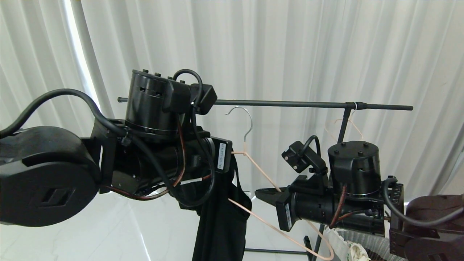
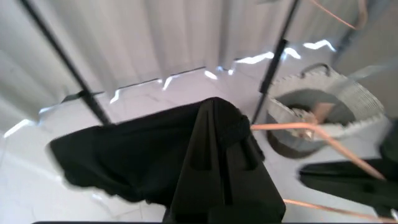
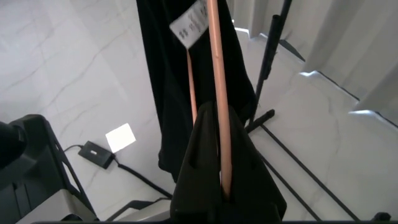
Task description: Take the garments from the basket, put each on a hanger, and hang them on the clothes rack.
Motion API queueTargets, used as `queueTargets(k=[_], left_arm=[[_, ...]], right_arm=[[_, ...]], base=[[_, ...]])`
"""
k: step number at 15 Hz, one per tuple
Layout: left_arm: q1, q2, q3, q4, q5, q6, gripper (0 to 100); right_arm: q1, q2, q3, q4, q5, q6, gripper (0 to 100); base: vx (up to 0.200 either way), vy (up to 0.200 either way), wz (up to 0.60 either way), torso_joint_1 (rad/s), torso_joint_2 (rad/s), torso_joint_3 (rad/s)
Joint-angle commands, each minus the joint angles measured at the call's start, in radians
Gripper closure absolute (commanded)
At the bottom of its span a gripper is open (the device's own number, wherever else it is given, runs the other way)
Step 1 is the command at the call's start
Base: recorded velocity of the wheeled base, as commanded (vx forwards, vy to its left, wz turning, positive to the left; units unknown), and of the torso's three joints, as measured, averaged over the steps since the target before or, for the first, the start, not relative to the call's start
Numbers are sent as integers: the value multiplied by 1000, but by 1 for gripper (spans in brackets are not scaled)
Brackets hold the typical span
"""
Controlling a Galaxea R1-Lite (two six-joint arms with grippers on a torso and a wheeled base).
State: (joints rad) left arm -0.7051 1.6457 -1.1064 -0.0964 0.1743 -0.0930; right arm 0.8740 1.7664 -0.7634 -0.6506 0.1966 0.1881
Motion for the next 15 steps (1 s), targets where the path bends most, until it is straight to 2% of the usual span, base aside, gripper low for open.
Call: queueTargets(k=[1, 4, 10, 12, 13, 15], left_arm=[[-27, 2, -1, 0, -13, 12, 100], [-51, 0, 0, 0, -56, 32, 100], [-45, -52, 56, -5, -70, 110, 100], [-45, -58, 83, -75, -88, 150, 100], [-43, -63, 106, -105, -91, 190, 0], [-42, -93, 138, -108, -93, 248, 0]], right_arm=[[6, 8, -1, 0, 0, 1, 100], [5, 16, -1, 0, 0, 2, 100], [-41, 18, -1, 0, -11, 2, 100], [-41, 18, -1, -1, -13, 2, 100], [-41, 18, -1, -3, -14, 1, 100], [-53, 12, -1, -4, -39, -1, 100]], base=[[0, 0, 0, 0, 0, 0], [0, 0, 0, 0, 0, 0], [0, 0, 0, 0, 0, 0], [0, 0, 0, 0, 0, 0], [0, 0, 0, 0, 0, 0], [0, 0, 0, 0, 0, 0]])
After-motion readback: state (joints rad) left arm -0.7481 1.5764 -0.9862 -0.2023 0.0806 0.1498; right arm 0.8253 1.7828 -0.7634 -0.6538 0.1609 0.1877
